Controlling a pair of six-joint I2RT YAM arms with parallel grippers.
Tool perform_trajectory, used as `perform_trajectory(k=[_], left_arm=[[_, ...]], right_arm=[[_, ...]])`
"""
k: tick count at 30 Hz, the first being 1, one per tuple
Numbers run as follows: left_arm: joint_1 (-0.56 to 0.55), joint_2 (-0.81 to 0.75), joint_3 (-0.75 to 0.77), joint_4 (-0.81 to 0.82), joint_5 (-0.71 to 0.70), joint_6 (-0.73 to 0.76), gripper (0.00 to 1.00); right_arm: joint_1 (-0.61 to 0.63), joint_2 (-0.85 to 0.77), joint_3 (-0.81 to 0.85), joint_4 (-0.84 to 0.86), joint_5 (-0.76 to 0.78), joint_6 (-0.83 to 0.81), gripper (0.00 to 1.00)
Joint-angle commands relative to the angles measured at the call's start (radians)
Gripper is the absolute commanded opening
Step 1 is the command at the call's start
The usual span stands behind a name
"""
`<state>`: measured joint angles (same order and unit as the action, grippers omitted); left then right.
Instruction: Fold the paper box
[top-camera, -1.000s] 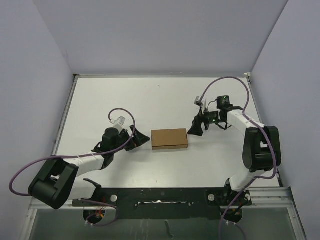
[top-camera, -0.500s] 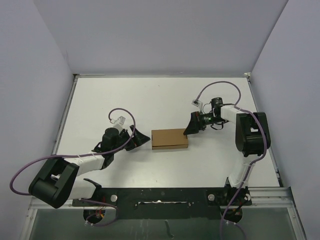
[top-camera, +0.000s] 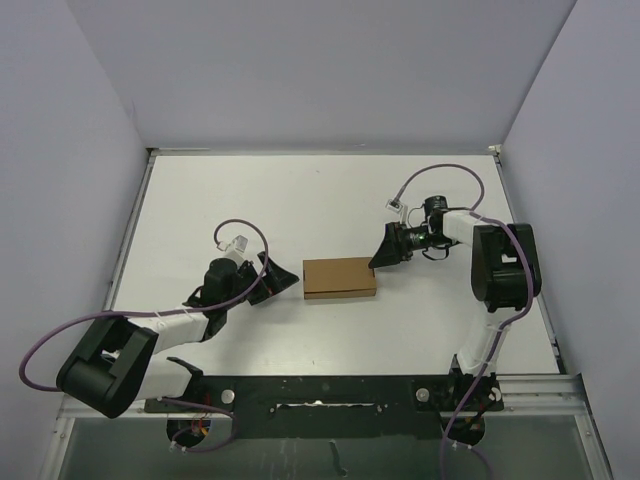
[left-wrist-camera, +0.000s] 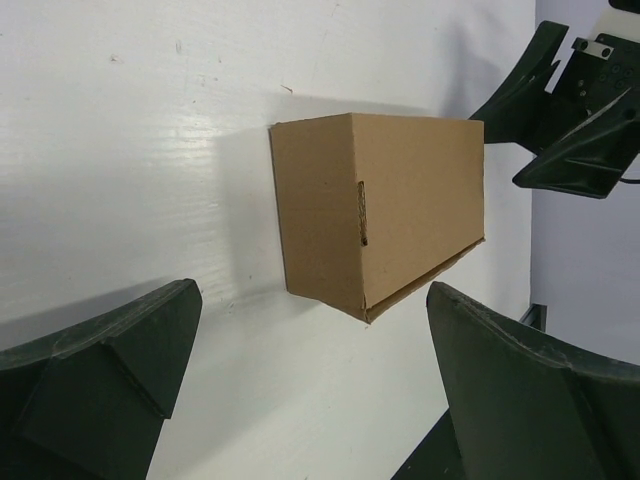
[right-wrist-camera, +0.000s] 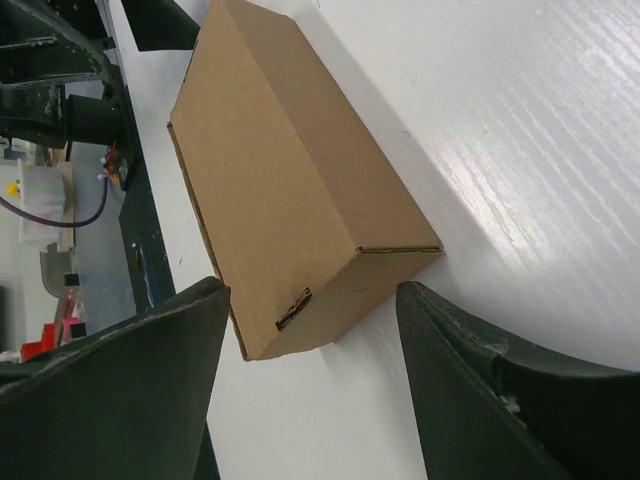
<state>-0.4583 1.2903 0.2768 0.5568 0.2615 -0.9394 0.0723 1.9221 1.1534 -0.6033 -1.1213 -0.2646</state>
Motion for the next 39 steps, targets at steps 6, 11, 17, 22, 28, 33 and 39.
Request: perform_trajectory(k=[6, 11, 17, 22, 28, 33, 39], left_arm=[[0.003, 0.006, 0.003, 0.090, 0.008, -0.010, 0.94], [0.004, 0.005, 0.003, 0.091, 0.010, 0.003, 0.92], [0.010, -0.024, 0.009, 0.081, 0.015, 0.073, 0.92], [0.008, -0.050, 0.052, 0.053, 0.045, 0.182, 0.93], [-0.072, -0.069, 0.100, 0.048, 0.039, 0.402, 0.95], [-0.230, -0.111, 0.037, 0.183, -0.054, 0.738, 0.98], [-0.283, -0.116, -0.058, 0.376, -0.073, 0.837, 0.98]], right_arm=[[0.005, 0.036, 0.029, -0.031, -0.018, 0.017, 0.51], [0.013, 0.062, 0.046, -0.061, -0.022, 0.009, 0.37], [-0.010, 0.089, 0.057, -0.074, -0.024, 0.018, 0.26], [-0.039, 0.114, 0.065, -0.098, -0.025, -0.001, 0.23], [-0.076, 0.143, 0.073, -0.110, -0.033, -0.008, 0.22], [-0.085, 0.147, 0.077, -0.112, -0.038, -0.009, 0.22], [-0.086, 0.158, 0.081, -0.115, -0.032, -0.011, 0.21]])
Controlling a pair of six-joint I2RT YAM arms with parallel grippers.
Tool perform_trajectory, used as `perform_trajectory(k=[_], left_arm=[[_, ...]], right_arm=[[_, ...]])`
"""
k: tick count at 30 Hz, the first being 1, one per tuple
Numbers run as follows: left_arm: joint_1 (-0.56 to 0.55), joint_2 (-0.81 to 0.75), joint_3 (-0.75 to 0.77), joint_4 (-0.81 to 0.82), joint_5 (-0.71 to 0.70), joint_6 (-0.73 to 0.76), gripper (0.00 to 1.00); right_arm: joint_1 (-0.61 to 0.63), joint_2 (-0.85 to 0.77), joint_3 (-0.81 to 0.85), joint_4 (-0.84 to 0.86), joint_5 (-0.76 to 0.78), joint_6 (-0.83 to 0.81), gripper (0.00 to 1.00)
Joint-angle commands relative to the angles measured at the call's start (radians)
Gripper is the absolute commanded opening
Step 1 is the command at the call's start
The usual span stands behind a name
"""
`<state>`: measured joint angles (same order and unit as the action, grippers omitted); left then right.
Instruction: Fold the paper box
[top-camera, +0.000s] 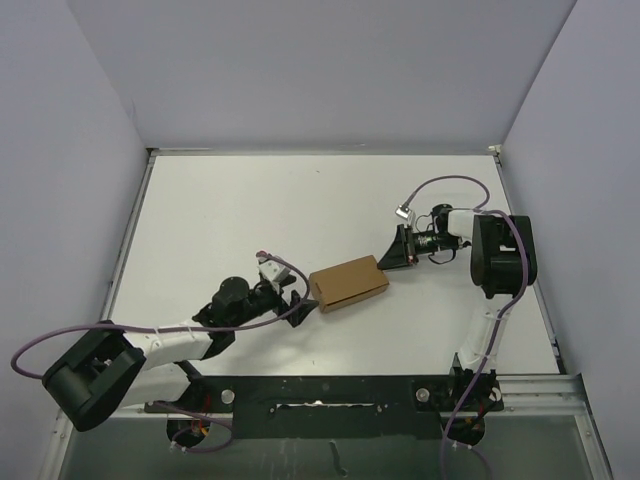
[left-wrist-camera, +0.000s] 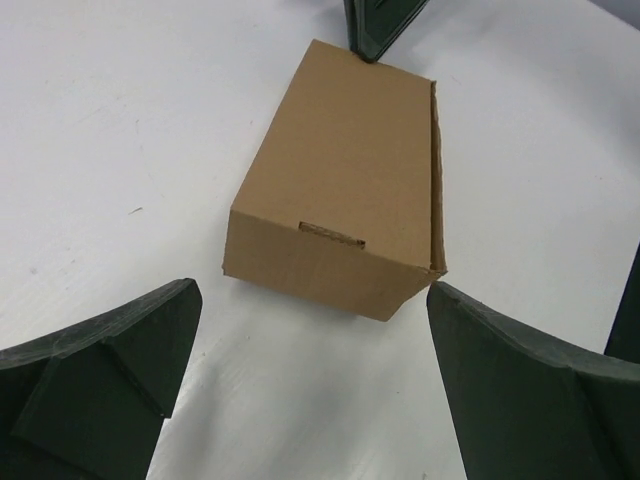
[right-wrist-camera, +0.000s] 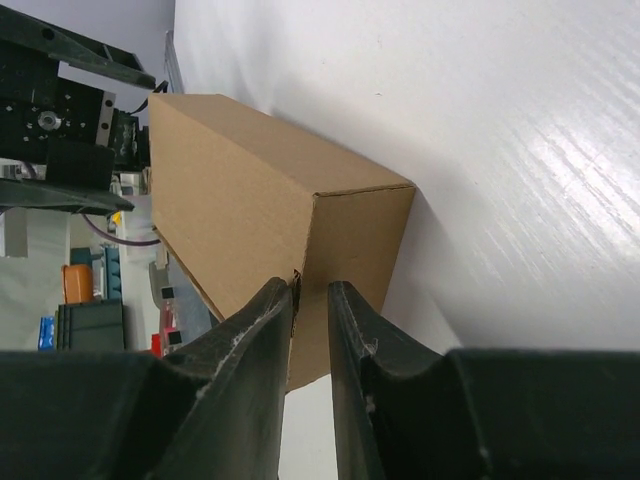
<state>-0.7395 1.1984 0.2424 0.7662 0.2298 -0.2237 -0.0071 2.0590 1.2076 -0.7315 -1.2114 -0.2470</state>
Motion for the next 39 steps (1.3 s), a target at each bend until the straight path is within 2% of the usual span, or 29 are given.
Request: perform_trajectory(k=[1, 5, 8, 10, 11, 14, 23, 31, 36, 39], left_arm=[[0.002, -0.029, -0.021, 0.165, -0.047, 0.081, 0.98], [0.064, -0.071, -0.005, 0.123, -0.065, -0.206, 0.93], [0.103, -0.130, -0.013, 0.051, -0.100, -0.342, 0.73], [0.106, -0.171, -0.001, -0.068, -0.151, -0.357, 0.60], [0.107, -0.179, 0.013, -0.133, -0.166, -0.359, 0.58], [0.108, -0.163, 0.030, -0.202, -0.159, -0.366, 0.56], [0.106, 0.055, 0.185, -0.168, -0.025, -0.372, 0.52], [0.092, 0.212, 0.345, -0.142, 0.059, -0.382, 0.50], [0.086, 0.253, 0.389, -0.139, 0.079, -0.385, 0.48], [0.086, 0.240, 0.377, -0.139, 0.066, -0.390, 0.48]], right_arm=[[-0.009, 0.025, 0.028, 0.011, 0.060, -0.030, 0.21], [-0.030, 0.037, 0.029, 0.006, 0.065, -0.033, 0.20], [-0.044, 0.043, 0.029, 0.002, 0.071, -0.037, 0.20], [-0.048, 0.041, 0.029, 0.001, 0.076, -0.038, 0.19], [-0.049, 0.041, 0.029, 0.001, 0.080, -0.038, 0.19], [-0.053, 0.040, 0.030, 0.001, 0.095, -0.040, 0.19], [-0.075, 0.027, 0.030, 0.001, 0.137, -0.045, 0.19], [-0.118, -0.051, 0.022, 0.027, 0.192, -0.058, 0.20], [-0.192, -0.123, 0.024, 0.033, 0.263, -0.106, 0.20], [-0.225, -0.183, 0.026, 0.056, 0.364, -0.138, 0.21]])
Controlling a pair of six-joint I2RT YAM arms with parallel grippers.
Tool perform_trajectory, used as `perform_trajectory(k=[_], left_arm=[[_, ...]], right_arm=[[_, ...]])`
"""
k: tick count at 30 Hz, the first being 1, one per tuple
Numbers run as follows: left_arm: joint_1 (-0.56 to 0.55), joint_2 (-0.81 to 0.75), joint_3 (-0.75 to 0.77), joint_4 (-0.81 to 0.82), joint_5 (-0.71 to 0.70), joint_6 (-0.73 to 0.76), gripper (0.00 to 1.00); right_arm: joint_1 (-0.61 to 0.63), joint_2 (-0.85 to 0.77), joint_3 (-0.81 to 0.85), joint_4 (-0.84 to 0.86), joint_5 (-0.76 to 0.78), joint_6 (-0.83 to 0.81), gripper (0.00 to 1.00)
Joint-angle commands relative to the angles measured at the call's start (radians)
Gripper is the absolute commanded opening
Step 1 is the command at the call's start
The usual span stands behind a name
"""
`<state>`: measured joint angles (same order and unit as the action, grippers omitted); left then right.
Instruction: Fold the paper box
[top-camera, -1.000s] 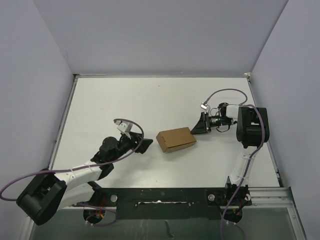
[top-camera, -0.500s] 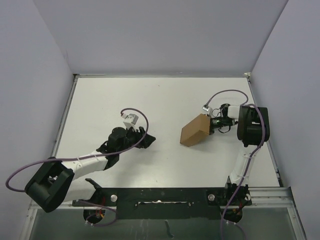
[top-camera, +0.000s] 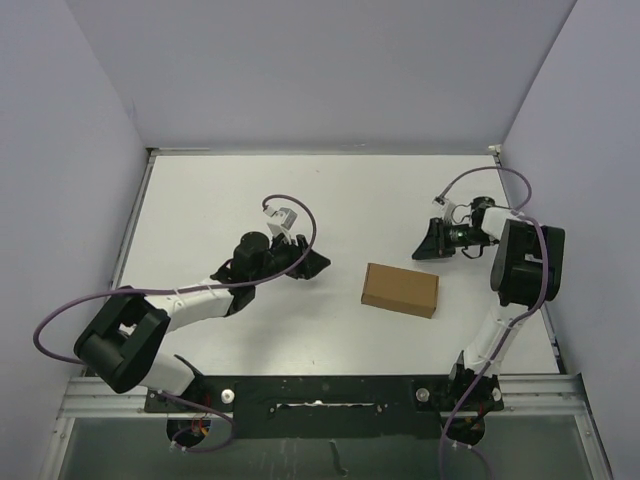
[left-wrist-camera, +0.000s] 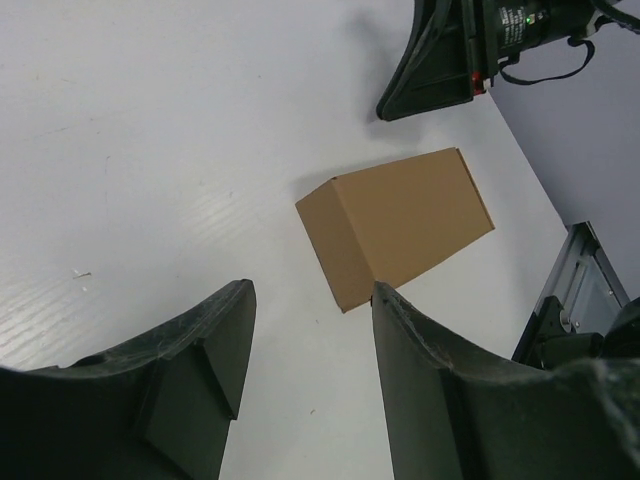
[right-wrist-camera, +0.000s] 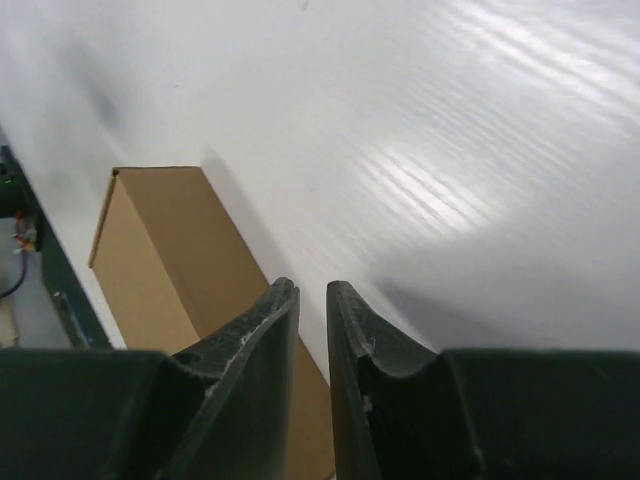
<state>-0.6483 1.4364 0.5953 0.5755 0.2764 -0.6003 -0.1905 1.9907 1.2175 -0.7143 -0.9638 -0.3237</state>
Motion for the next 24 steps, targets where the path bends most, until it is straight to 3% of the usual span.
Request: perform_trajectory(k=[1, 3, 6, 9, 14, 19, 24], left_arm=[[-0.004, -0.006, 0.016, 0.052, 0.015, -0.015, 0.48], [-0.004, -0.022, 0.001, 0.053, 0.010, -0.031, 0.48], [0.012, -0.045, -0.023, 0.059, 0.029, -0.071, 0.50], [0.030, -0.078, -0.056, 0.058, 0.037, -0.103, 0.52], [0.055, -0.194, -0.148, 0.009, -0.001, -0.112, 0.59], [0.090, -0.324, -0.215, -0.065, -0.015, -0.118, 0.69], [0.101, -0.417, -0.247, -0.127, -0.015, -0.127, 0.73]], right_arm=[[-0.044, -0.143, 0.011, 0.050, 0.157, -0.076, 0.21], [-0.049, -0.213, -0.008, 0.068, 0.197, -0.098, 0.22], [-0.048, -0.291, -0.009, 0.004, 0.098, -0.215, 0.23], [-0.049, -0.328, 0.016, -0.186, 0.014, -0.479, 0.23], [-0.060, -0.448, -0.042, -0.423, 0.081, -0.881, 0.23], [-0.081, -0.573, -0.129, -0.479, 0.242, -0.968, 0.21], [-0.083, -0.621, -0.250, -0.406, 0.377, -0.954, 0.16]])
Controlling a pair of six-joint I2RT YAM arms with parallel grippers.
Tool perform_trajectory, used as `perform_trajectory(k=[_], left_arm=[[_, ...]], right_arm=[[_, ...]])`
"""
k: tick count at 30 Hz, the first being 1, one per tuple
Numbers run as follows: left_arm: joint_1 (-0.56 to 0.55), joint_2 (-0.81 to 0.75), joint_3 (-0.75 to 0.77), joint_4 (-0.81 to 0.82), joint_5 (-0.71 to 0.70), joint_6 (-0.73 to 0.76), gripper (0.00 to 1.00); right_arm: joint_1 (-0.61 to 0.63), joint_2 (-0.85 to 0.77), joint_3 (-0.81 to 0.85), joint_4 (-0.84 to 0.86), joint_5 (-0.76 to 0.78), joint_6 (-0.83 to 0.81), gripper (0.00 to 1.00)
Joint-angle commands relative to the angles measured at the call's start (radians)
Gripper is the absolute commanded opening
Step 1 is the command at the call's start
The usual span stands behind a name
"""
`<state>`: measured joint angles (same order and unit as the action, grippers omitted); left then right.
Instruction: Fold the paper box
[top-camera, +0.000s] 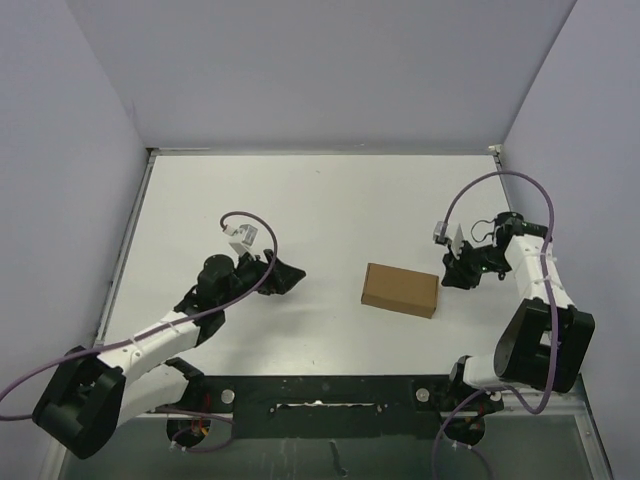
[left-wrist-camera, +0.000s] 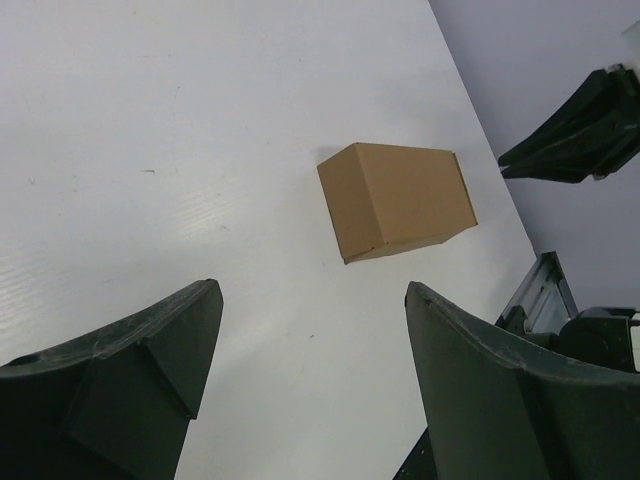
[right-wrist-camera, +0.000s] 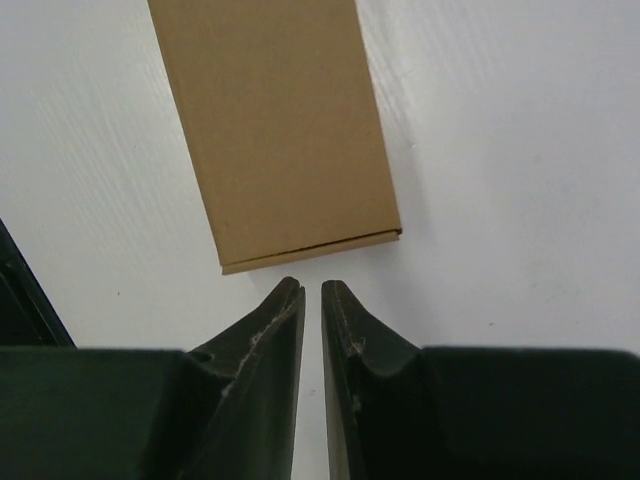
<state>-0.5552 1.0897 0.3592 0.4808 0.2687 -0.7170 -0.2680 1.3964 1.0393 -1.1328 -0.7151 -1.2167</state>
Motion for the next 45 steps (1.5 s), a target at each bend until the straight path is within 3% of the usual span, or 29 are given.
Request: perform_trajectory(k=[1, 6, 13, 22, 26, 34, 36, 37, 38, 39, 41, 45], left_arm=[[0.008, -0.083, -0.016, -0.037, -0.003, -0.013, 0.73], [0.009, -0.136, -0.044, -0.060, 0.004, -0.032, 0.73], [0.010, -0.177, -0.037, -0.086, 0.009, -0.036, 0.73], [0.088, -0.158, 0.038, -0.110, 0.068, -0.036, 0.73], [0.137, -0.175, 0.138, -0.215, 0.107, -0.009, 0.73], [0.210, -0.132, 0.406, -0.358, 0.166, 0.008, 0.85], [0.212, -0.110, 0.481, -0.388, 0.178, -0.003, 0.87], [0.212, -0.098, 0.519, -0.402, 0.183, 0.000, 0.88], [0.212, -0.092, 0.566, -0.428, 0.186, 0.012, 0.91], [0.212, -0.083, 0.616, -0.465, 0.184, 0.030, 0.96], [0.210, -0.068, 0.719, -0.546, 0.176, 0.074, 0.98], [0.210, -0.044, 0.880, -0.668, 0.149, 0.140, 0.98]], right_arm=[[-0.006, -0.026, -0.096, 0.031, 0.146, -0.058, 0.14], [0.005, -0.007, -0.188, 0.101, 0.160, -0.060, 0.00], [0.173, 0.045, -0.196, 0.258, 0.116, 0.130, 0.00], [0.402, 0.224, 0.136, 0.326, 0.135, 0.348, 0.00], [0.407, 0.247, 0.277, 0.257, 0.116, 0.359, 0.00], [0.330, 0.080, 0.433, 0.159, -0.020, 0.378, 0.04], [0.302, 0.042, 0.490, 0.137, -0.056, 0.389, 0.11], [0.281, 0.022, 0.536, 0.124, -0.077, 0.393, 0.20], [0.260, 0.004, 0.573, 0.108, -0.105, 0.396, 0.35], [0.232, -0.012, 0.612, 0.101, -0.132, 0.402, 0.65], [0.177, -0.061, 0.649, 0.154, -0.170, 0.467, 0.99], [0.076, -0.101, 0.754, 0.199, -0.201, 0.657, 0.98]])
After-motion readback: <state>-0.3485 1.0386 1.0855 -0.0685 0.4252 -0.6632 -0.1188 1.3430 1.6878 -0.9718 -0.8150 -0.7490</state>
